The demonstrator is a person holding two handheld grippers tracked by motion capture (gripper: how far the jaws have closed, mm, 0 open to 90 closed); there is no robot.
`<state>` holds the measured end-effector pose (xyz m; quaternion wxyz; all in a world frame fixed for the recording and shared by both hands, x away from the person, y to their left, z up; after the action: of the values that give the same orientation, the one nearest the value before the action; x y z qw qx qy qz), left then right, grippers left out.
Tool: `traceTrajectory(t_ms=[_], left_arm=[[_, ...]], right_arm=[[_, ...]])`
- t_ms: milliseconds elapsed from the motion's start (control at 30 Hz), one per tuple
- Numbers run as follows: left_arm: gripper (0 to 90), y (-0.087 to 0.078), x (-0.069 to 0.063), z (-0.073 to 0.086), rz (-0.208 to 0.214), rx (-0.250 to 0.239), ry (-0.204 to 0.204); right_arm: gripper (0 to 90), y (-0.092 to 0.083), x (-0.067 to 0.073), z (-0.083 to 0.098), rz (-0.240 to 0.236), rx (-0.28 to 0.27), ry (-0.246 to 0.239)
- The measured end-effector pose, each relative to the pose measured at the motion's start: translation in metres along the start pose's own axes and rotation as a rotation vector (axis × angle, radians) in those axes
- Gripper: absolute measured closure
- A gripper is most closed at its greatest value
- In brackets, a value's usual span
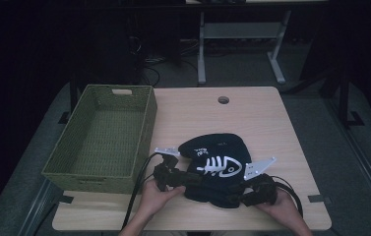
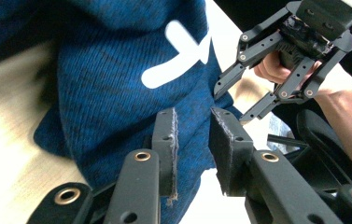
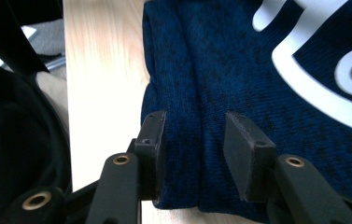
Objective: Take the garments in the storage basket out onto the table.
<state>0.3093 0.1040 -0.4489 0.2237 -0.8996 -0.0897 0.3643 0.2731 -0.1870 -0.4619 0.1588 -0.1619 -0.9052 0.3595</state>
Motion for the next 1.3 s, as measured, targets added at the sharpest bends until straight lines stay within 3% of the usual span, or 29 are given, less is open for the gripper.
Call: traceTrajectory(t_ms=[300,433,667,767,900,967,1133,1300], left_arm=[[68.0,0.008,0.004,0.01,-0.012,0.065,-0.025],[68.1,0.013,0.004,0.017,-0.016,0.101,-0.041],[70.4,0.015,0.002,0.027,0.023,0.121,-0.06],[69.1,0.011,-0.001,0.025,0.035,0.1,-0.047],[69.0,0.003,-0.004,0.018,0.048,0.05,-0.04],[68.9,0.0,-0.005,0.015,0.047,0.024,-0.039],[68.3,-0.009,-0.006,0.006,0.038,-0.022,-0.023],[68.2,-0.014,-0.005,0.004,0.02,-0.046,-0.02]], right_arm=[[69.7,0.006,0.0,0.001,0.019,0.049,-0.051],[79.7,0.004,0.002,0.001,0.003,0.054,-0.05],[81.5,0.001,0.005,0.003,-0.042,0.076,-0.058],[78.2,-0.003,0.005,0.0,-0.059,0.043,-0.045],[73.1,-0.01,0.0,-0.005,-0.032,-0.04,-0.01],[72.2,-0.011,-0.003,-0.008,-0.023,-0.047,-0.002],[73.7,-0.001,-0.004,-0.007,-0.029,0.016,-0.017],[77.6,0.004,-0.003,0.002,-0.044,0.044,-0.012]])
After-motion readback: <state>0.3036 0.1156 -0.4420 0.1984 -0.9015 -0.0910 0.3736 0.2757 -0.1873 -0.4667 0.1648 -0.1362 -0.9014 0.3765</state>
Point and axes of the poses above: each handheld gripper's, and its own axes: y roughly forward along the jaws, z roughly out of its underside, x roughly to its left, the point moved 1 cm from there along y, roughly forward along the jaws, and after that the axes turned 5 degrees about z, right-handed, at the moved point
